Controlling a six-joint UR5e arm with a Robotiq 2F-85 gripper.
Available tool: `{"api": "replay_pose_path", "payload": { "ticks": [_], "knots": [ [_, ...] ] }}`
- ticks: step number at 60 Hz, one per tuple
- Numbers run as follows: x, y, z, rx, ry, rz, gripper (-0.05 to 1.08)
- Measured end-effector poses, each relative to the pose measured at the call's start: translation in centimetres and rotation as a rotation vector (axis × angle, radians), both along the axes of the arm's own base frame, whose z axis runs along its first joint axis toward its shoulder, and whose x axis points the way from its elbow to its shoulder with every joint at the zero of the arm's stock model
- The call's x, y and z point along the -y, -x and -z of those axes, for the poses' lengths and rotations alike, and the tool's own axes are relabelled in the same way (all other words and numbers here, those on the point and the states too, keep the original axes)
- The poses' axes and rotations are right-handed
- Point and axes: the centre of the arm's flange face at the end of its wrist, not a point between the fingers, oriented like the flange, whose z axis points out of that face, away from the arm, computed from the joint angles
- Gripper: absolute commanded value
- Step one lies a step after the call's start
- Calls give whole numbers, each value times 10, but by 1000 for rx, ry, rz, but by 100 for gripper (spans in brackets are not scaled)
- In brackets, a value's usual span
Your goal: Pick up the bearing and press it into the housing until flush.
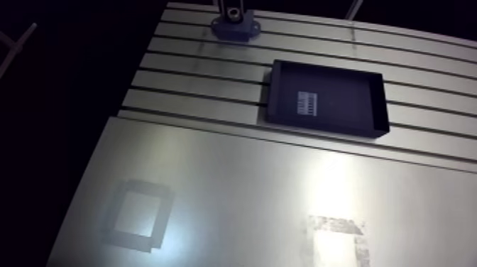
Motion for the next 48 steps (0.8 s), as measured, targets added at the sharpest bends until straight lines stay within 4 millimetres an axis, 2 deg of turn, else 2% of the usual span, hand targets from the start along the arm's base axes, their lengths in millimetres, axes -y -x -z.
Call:
{"api": "replay_pose_path", "payload": {
  "ticks": [48],
  "knots": [
    [-4, 0, 3, 1, 1, 2, 65]
  ]
}}
